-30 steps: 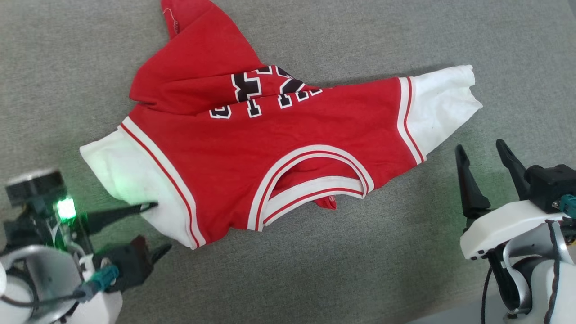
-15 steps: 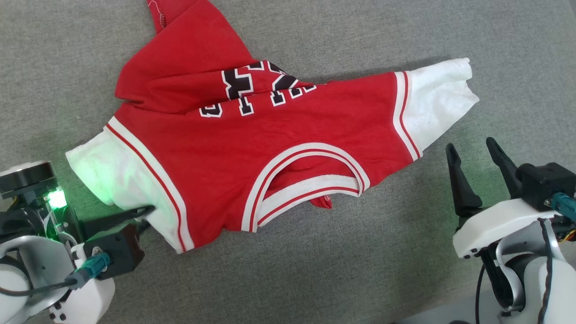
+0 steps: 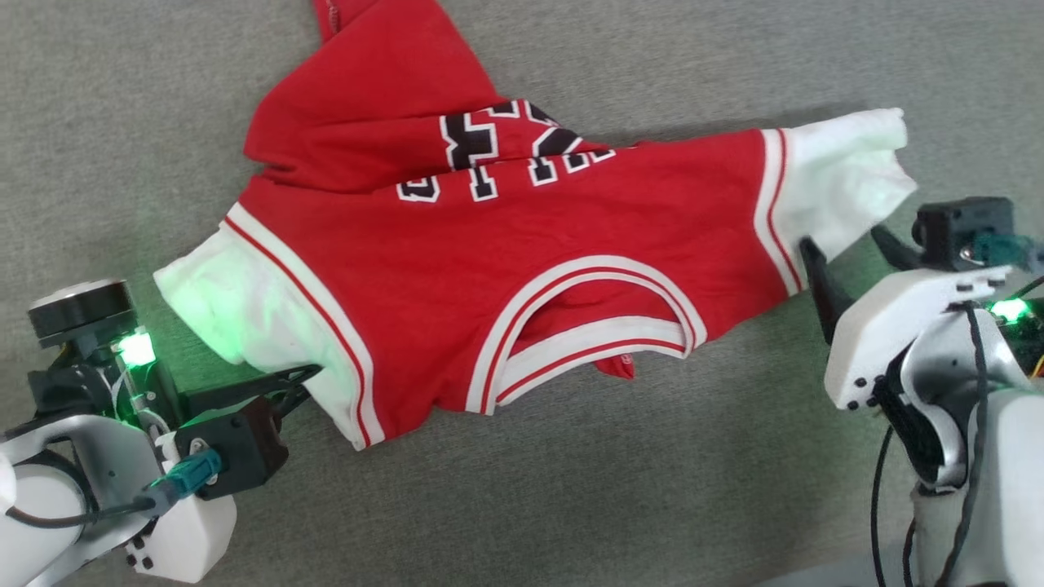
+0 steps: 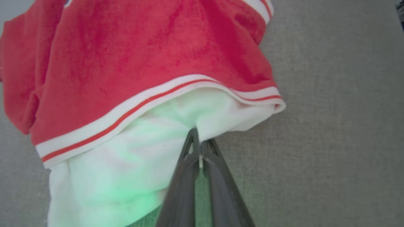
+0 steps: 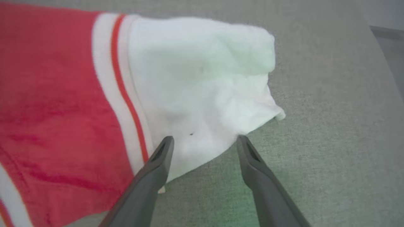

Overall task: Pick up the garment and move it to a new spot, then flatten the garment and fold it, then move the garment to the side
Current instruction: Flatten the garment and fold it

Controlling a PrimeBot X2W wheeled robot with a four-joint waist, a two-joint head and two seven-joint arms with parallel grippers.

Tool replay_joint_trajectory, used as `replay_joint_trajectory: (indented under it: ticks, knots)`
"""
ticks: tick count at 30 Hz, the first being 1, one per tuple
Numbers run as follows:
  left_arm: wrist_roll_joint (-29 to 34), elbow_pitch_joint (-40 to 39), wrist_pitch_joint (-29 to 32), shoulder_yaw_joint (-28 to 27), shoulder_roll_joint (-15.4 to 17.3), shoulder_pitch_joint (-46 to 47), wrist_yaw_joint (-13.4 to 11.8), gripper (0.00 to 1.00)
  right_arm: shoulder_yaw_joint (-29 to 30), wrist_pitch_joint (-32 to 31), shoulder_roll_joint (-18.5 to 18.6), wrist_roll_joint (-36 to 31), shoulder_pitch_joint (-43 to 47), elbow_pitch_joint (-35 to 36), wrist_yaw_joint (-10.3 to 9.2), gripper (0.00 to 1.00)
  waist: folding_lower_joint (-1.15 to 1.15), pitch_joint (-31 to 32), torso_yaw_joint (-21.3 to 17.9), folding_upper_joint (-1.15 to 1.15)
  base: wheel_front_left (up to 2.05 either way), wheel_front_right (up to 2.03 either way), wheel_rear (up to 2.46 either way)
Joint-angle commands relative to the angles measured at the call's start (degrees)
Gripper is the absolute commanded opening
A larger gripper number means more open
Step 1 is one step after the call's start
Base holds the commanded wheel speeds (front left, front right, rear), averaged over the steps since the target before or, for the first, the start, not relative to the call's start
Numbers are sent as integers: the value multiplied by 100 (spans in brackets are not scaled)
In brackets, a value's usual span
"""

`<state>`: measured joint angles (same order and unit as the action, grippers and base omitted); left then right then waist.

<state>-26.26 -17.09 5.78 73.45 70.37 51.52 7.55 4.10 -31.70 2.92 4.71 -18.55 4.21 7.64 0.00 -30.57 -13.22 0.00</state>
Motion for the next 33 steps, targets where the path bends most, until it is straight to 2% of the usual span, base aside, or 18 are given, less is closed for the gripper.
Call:
replay_joint_trajectory:
  ticks: [1, 5, 10, 12, 13, 17, 22, 27, 30, 33]
  knots:
    - [0, 12, -31, -6, -22, 86, -17, 0, 3, -113, -2, 29, -15, -57, -29, 100, 0, -46, 50, 0, 0, 0, 0]
    - [9, 69, -97, -6, -112, 131, -17, 0, 104, -1190, -4, 20, -194, -323, -29, 100, 0, -147, 171, 0, 0, 0, 0]
    - [-1, 176, -208, -4, -157, 207, -17, 0, 86, -1975, -34, 206, -227, -488, -19, 100, 0, -232, 264, 0, 0, 0, 0]
    - [-32, 232, -250, -6, -171, 246, -17, 0, 39, -2051, -47, 224, -250, -498, -16, 57, 0, -245, 281, 0, 0, 0, 0]
    - [-59, 271, -275, -7, -188, 275, -17, 0, 70, -2012, -47, 266, -291, -485, -16, 0, 0, -248, 291, 0, 0, 0, 0]
    - [-288, 492, -510, -11, -372, 389, -17, 0, 169, -1730, -27, 252, -395, -345, -17, 0, 0, -130, 363, 0, 0, 0, 0]
    - [-952, 869, -1044, -8, -601, 514, -17, 0, 288, -1438, -9, 228, -445, 156, -17, 0, 0, 206, 489, 0, 0, 0, 0]
    - [-2059, 1094, -1790, -6, -779, 672, -17, 0, 554, -1443, 1, 530, -393, 891, -18, 0, 0, 528, 709, 0, 0, 0, 0]
    - [-2671, 1163, -2006, -8, -798, 830, -17, 0, 758, -1530, 2, 777, -489, 1278, -17, 0, 0, 612, 841, 0, 0, 0, 0]
    - [-3214, 1226, -2085, -50, -828, 986, -17, 0, 863, -1595, -2, 838, -740, 1380, -17, 0, 0, 599, 938, 0, 0, 0, 0]
